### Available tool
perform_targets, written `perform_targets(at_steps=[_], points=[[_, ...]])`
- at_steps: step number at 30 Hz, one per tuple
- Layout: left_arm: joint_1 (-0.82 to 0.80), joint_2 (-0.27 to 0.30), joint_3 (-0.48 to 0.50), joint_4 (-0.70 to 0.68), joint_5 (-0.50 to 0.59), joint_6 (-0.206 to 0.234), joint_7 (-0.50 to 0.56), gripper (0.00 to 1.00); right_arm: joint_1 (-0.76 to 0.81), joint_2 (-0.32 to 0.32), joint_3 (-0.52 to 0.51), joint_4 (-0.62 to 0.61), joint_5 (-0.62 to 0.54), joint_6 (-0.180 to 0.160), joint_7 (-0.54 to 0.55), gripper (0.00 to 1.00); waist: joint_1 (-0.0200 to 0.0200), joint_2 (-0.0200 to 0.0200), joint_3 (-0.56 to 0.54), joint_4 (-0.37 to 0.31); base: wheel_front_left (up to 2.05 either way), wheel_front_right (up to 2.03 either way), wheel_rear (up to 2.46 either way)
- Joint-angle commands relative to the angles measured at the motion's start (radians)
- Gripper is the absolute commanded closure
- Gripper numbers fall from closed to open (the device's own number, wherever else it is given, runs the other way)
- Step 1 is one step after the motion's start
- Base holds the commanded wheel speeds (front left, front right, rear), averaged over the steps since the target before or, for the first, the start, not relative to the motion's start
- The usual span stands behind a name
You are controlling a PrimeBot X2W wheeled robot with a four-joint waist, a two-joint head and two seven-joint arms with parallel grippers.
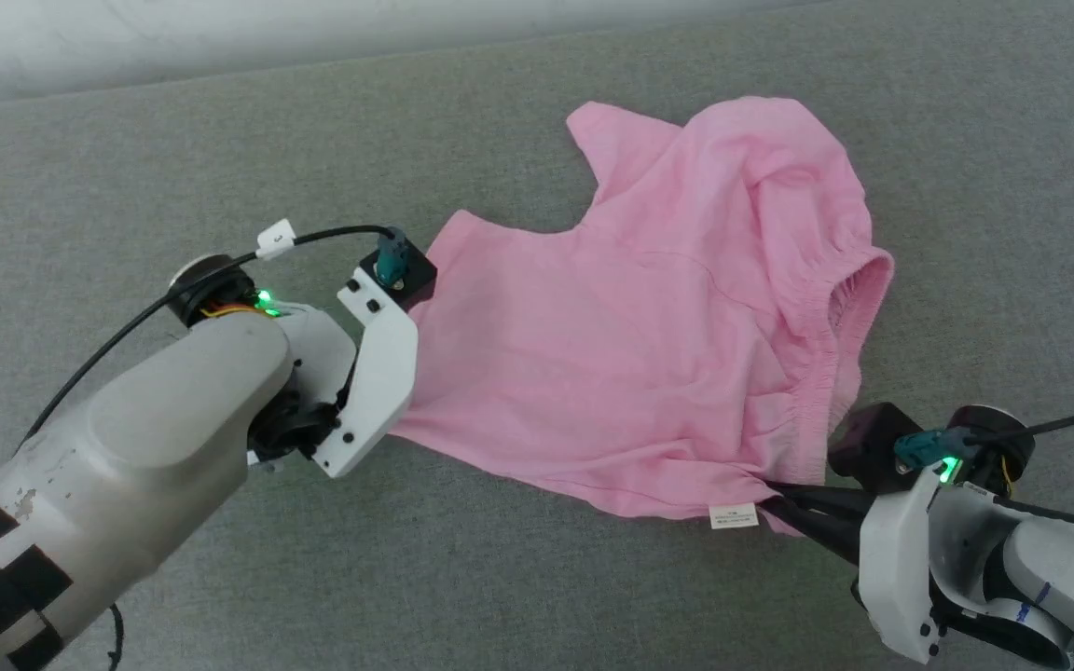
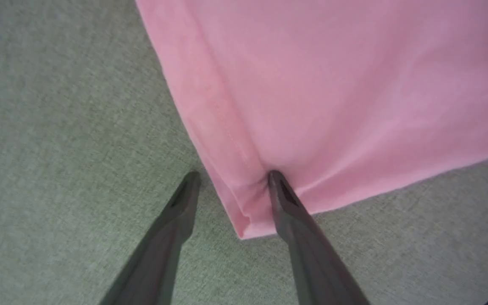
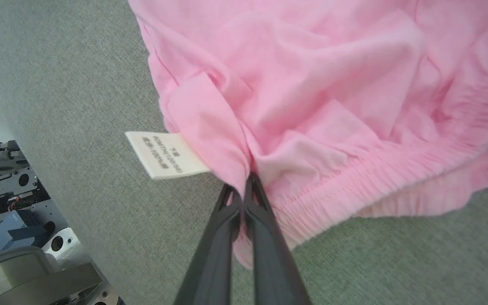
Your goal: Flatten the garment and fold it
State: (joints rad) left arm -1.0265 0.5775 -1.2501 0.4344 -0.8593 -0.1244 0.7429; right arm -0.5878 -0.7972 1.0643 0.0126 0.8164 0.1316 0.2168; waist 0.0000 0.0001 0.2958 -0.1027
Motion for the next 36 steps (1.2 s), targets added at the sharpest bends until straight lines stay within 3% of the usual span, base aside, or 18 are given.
perform_targets(at_steps=[1,5,9,14,20,28,36], points=[[0.039,-0.004,-0.027,0.005,-0.011,-0.006,0.008,1.00,-0.009,0.006,0.001,0.005,-0.009,-0.001,-0.011,1.00,0.0000,-0.0001,-0.007,-0.003,0.00,0.00,0.00],[0.041,0.012,-0.029,-0.018,-0.042,-0.006,-0.068,1.00,-0.005,0.004,-0.008,0.014,-0.018,-0.001,-0.060,1.00,0.0000,-0.0001,-0.058,0.018,0.00,0.00,0.00],[0.024,0.034,-0.019,-0.020,-0.084,-0.006,-0.220,1.00,0.005,-0.007,-0.051,0.008,-0.035,-0.001,-0.143,1.00,0.0000,-0.0001,-0.117,0.047,0.00,0.00,0.00],[0.011,0.051,0.065,0.001,-0.149,-0.006,-0.410,1.00,0.002,-0.024,-0.149,-0.008,-0.054,-0.001,-0.239,1.00,0.0000,-0.0001,-0.175,0.076,0.00,0.00,0.00],[-0.049,0.034,0.163,0.018,-0.177,0.003,-0.552,1.00,-0.067,-0.044,-0.235,-0.032,-0.093,-0.001,-0.258,1.00,0.0000,-0.0001,-0.192,0.099,0.00,0.00,0.00],[-0.220,-0.023,0.271,0.073,-0.157,0.075,-0.657,1.00,-0.322,-0.025,-0.306,-0.005,-0.067,-0.001,-0.218,1.00,0.0000,-0.0001,-0.114,0.119,0.00,0.00,0.00],[-0.445,-0.088,0.356,0.175,-0.119,0.131,-0.746,1.00,-0.683,0.043,-0.292,0.149,-0.087,-0.001,-0.210,1.00,0.0000,-0.0001,0.059,0.124,0.00,0.00,0.00]])
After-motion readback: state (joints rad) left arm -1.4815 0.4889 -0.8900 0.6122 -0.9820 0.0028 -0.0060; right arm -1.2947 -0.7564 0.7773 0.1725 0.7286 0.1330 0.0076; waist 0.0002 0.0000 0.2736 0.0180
